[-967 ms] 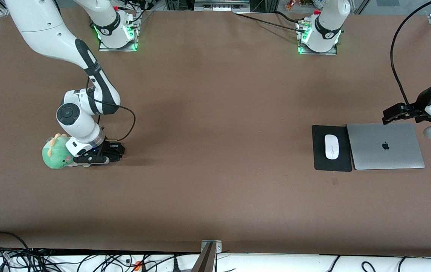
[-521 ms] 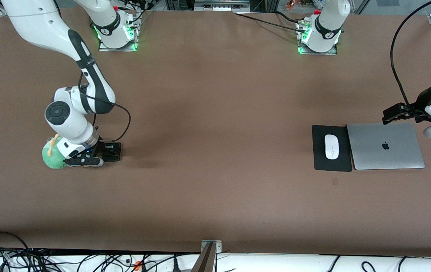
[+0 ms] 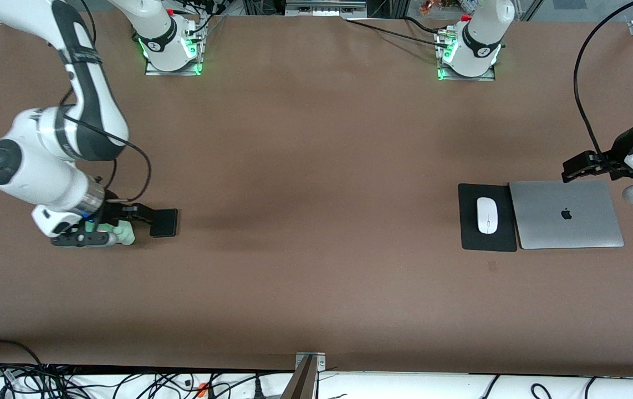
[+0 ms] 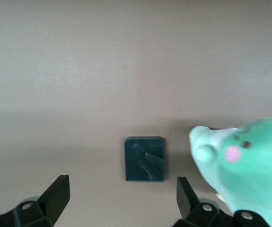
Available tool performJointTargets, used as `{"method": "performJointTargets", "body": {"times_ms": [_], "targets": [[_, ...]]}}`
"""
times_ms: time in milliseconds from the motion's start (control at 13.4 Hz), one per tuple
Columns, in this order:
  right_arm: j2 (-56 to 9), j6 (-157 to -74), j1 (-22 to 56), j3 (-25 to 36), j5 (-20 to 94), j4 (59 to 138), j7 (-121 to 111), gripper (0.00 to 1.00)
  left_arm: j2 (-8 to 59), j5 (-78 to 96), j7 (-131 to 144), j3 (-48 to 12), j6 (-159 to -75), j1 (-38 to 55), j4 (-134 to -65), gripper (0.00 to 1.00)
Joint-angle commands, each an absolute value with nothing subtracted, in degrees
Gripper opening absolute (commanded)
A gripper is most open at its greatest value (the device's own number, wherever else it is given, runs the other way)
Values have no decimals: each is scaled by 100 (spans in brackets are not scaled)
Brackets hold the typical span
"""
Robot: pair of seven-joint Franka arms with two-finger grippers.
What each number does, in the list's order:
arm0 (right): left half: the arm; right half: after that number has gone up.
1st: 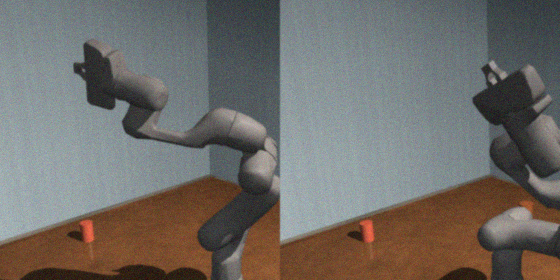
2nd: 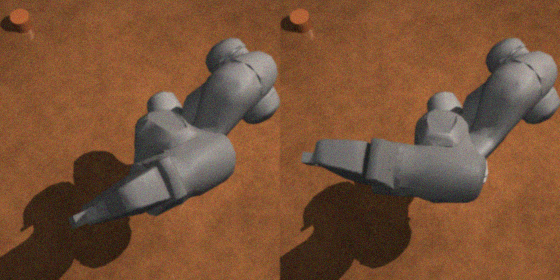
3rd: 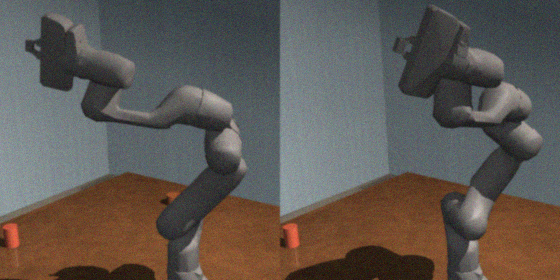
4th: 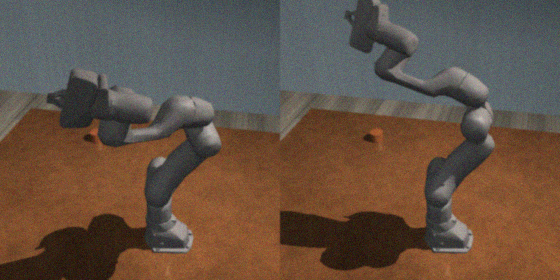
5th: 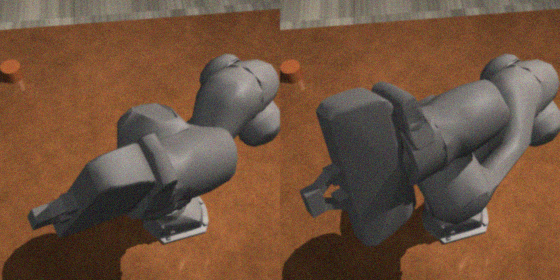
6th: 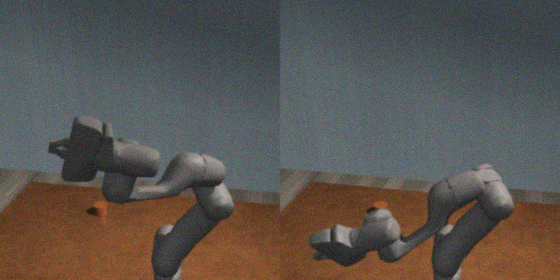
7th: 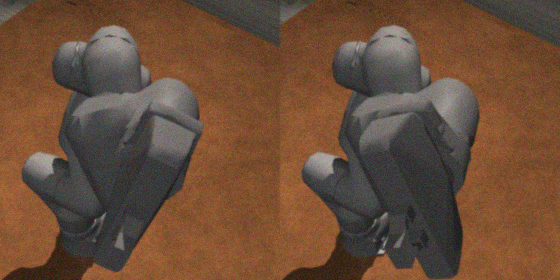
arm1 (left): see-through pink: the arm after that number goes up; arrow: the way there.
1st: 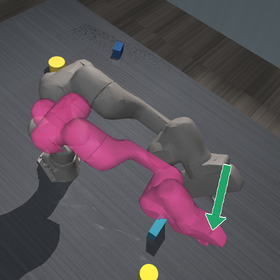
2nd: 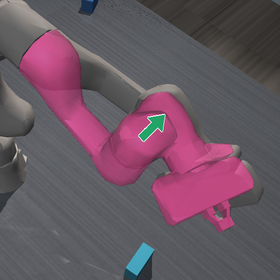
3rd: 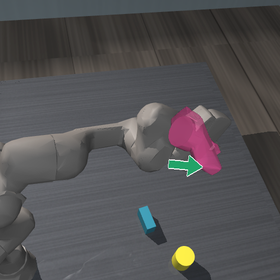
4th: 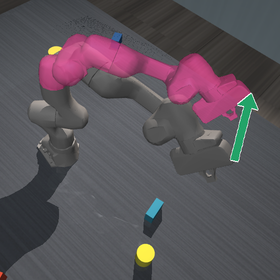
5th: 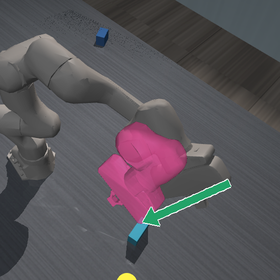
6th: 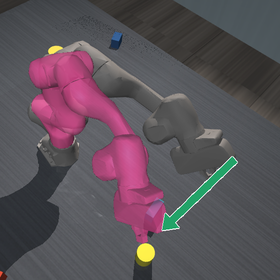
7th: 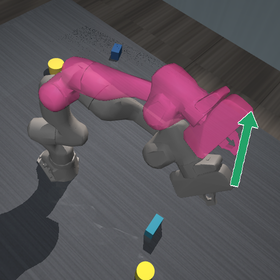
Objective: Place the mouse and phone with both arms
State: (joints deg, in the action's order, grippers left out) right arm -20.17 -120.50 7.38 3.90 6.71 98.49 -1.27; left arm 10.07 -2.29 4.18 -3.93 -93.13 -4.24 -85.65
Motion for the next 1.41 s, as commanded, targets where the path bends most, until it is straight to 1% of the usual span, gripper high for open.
{"method": "performJointTargets", "body": {"times_ms": [0,223,298,447,521,893,1042,1340], "targets": [[-1347,-11323,677,571,809,9896,-474,100,976,-114,369,-404,-9255,-457,-8455,100],[-714,-10453,616,720,686,9801,-492,100,984,-114,369,-404,-9255,-448,-8358,100],[-651,-10172,476,712,599,9661,-501,100,1002,-114,378,-404,-9264,-448,-8358,100],[-650,-9487,369,677,90,9108,-501,100,1002,-1,369,-396,-9264,-439,-8350,100],[-650,-9318,360,694,10,8931,-501,100,1002,17,369,-404,-9264,-474,-8341,100],[-457,-9387,299,694,-141,8877,-501,100,1028,176,448,-387,-9264,-483,-8341,100],[-448,-9387,273,703,-123,8859,-492,100,1028,132,440,-378,-9246,-492,-8192,100],[-449,-9299,264,694,-97,8552,-466,100,1028,88,404,-334,-9237,-536,-8192,100]]}}
